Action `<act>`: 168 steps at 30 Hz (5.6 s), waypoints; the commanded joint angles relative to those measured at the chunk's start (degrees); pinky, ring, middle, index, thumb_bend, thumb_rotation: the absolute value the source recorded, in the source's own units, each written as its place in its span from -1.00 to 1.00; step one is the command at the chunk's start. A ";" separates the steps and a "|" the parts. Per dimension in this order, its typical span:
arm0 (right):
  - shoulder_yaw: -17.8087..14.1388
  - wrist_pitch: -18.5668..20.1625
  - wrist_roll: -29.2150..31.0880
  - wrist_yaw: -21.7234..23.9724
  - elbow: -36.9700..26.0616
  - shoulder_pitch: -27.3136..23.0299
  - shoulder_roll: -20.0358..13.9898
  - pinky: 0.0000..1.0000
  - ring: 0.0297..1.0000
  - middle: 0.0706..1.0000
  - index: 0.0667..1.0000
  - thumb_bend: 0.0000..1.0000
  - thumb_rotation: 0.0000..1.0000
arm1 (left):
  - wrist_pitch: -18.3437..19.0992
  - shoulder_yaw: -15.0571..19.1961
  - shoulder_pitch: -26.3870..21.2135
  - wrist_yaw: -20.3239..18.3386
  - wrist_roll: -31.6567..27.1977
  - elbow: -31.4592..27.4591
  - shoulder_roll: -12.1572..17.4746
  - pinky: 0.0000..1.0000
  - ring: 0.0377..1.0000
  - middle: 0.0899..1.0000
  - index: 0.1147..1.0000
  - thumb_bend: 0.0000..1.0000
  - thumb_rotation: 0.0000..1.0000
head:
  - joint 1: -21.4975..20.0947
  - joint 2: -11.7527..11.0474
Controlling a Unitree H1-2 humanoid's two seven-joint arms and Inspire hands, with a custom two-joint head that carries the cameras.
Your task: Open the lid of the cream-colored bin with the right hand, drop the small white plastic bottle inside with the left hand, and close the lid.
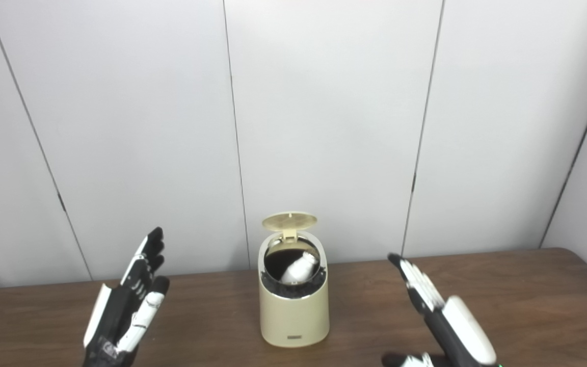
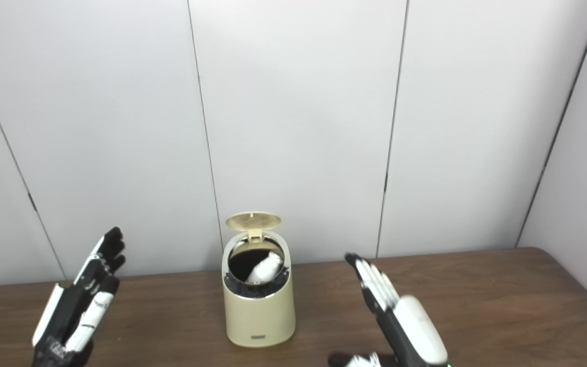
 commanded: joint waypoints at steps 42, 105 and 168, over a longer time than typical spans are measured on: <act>8.79 21.69 -9.84 38.40 0.68 -42.33 -7.01 0.86 0.93 0.68 0.66 1.00 0.99 | 4.36 4.28 1.10 0.52 3.70 -4.71 -5.71 1.00 0.96 0.94 0.91 0.17 1.00 | 1.33 0.46; 13.37 23.56 -7.25 41.12 2.22 -26.75 -8.38 0.94 0.95 0.77 0.72 0.83 0.92 | 6.33 5.32 1.81 1.26 4.03 -9.89 -7.71 1.00 0.96 0.93 0.92 0.19 1.00 | 2.75 3.68; -8.09 -12.37 15.66 0.65 12.46 -9.28 6.54 0.95 1.00 1.00 0.96 0.45 0.61 | 4.43 5.10 1.83 3.83 10.58 -9.69 -7.98 0.92 0.85 0.82 0.80 0.10 0.99 | 3.30 3.80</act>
